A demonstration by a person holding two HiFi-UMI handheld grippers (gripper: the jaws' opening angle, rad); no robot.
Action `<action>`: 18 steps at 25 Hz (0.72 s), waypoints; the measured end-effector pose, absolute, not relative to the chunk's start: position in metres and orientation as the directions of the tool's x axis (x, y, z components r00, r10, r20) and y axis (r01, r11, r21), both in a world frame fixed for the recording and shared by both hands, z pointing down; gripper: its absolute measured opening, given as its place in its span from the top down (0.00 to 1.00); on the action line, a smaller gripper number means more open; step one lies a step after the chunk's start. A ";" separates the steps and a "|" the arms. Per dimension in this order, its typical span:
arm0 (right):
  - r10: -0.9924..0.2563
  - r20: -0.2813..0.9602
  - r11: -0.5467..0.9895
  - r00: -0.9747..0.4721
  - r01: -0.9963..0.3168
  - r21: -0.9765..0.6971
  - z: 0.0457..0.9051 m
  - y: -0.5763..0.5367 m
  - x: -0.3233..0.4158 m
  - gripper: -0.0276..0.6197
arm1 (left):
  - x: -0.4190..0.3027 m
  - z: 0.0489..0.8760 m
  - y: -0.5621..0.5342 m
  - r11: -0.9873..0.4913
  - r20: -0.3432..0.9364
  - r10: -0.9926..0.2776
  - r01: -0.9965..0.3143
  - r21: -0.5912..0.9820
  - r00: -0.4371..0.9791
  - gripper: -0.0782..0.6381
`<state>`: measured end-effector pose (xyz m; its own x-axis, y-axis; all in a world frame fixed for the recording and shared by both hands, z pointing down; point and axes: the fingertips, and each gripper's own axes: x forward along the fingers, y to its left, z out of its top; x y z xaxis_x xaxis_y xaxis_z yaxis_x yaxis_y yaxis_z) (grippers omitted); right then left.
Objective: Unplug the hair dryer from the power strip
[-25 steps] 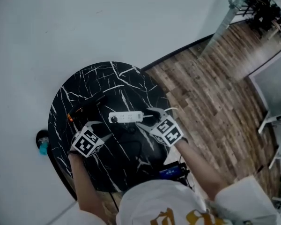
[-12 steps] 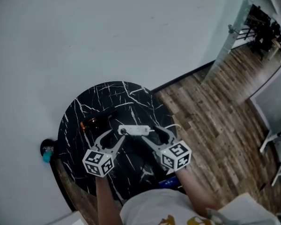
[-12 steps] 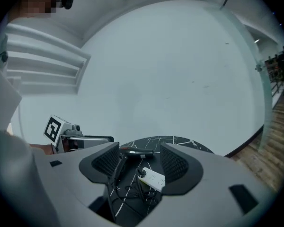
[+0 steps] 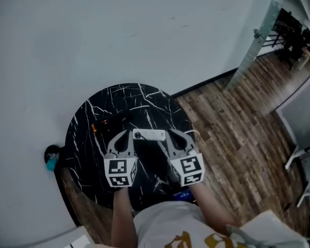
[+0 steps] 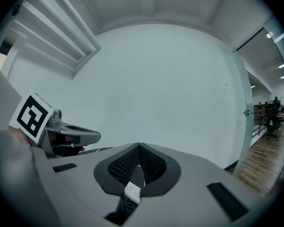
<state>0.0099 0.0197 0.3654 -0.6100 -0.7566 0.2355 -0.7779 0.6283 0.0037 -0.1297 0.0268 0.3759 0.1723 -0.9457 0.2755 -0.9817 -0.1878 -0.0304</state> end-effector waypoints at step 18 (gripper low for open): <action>-0.776 0.251 0.598 -0.579 -0.802 -0.001 0.369 0.027 0.036 0.96 | -0.118 0.380 0.035 -0.219 0.251 -0.944 -0.976 0.000 0.212 0.89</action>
<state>0.0355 0.0269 0.3694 -0.5787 -0.7759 0.2512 -0.8018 0.5976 -0.0012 -0.1180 0.0352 0.3803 0.2123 -0.9444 0.2509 -0.9757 -0.2192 0.0004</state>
